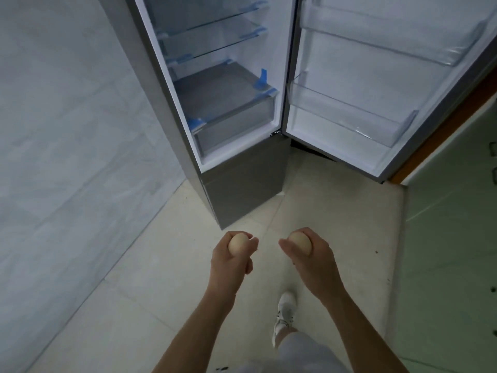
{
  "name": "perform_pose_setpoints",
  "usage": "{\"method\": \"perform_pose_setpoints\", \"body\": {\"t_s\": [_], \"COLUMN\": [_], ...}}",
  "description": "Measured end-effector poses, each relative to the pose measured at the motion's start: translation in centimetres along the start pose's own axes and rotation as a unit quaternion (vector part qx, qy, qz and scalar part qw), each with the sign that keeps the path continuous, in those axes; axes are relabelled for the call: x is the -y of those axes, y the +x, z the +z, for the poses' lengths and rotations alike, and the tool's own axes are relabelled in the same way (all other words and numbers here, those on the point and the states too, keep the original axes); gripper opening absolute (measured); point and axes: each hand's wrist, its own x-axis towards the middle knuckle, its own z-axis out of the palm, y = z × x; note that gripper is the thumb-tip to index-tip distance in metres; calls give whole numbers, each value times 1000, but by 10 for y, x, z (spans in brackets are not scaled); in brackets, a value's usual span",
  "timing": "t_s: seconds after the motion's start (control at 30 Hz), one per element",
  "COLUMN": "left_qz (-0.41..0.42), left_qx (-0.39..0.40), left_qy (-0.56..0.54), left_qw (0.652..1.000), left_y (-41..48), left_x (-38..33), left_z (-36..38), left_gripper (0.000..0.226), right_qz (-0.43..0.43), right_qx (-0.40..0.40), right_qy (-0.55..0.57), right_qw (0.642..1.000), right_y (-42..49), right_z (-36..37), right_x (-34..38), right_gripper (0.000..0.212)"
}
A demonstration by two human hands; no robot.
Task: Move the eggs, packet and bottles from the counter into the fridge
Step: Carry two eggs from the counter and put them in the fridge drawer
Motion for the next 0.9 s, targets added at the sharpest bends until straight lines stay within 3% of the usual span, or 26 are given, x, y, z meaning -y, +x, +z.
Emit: {"method": "perform_pose_setpoints", "body": {"t_s": [0.17, 0.33, 0.63, 0.9], "left_qz": [13, 35, 8, 12], "left_qx": [-18, -32, -102, -106], "left_qy": [5, -17, -21, -63], "left_qw": [1000, 999, 995, 992], "left_y": [76, 132, 204, 298], "left_x": [-45, -83, -93, -114], "left_z": [57, 82, 87, 81], "left_gripper": [11, 12, 12, 11], "right_qz": [-21, -30, 8, -8], "right_qx": [1, 17, 83, 110], "right_qy": [5, 24, 35, 18], "right_qw": [1000, 999, 996, 994], "right_y": [104, 187, 276, 363], "right_z": [-41, -58, -34, 1], "right_x": [12, 23, 23, 51], "right_gripper": [42, 26, 22, 20]}}
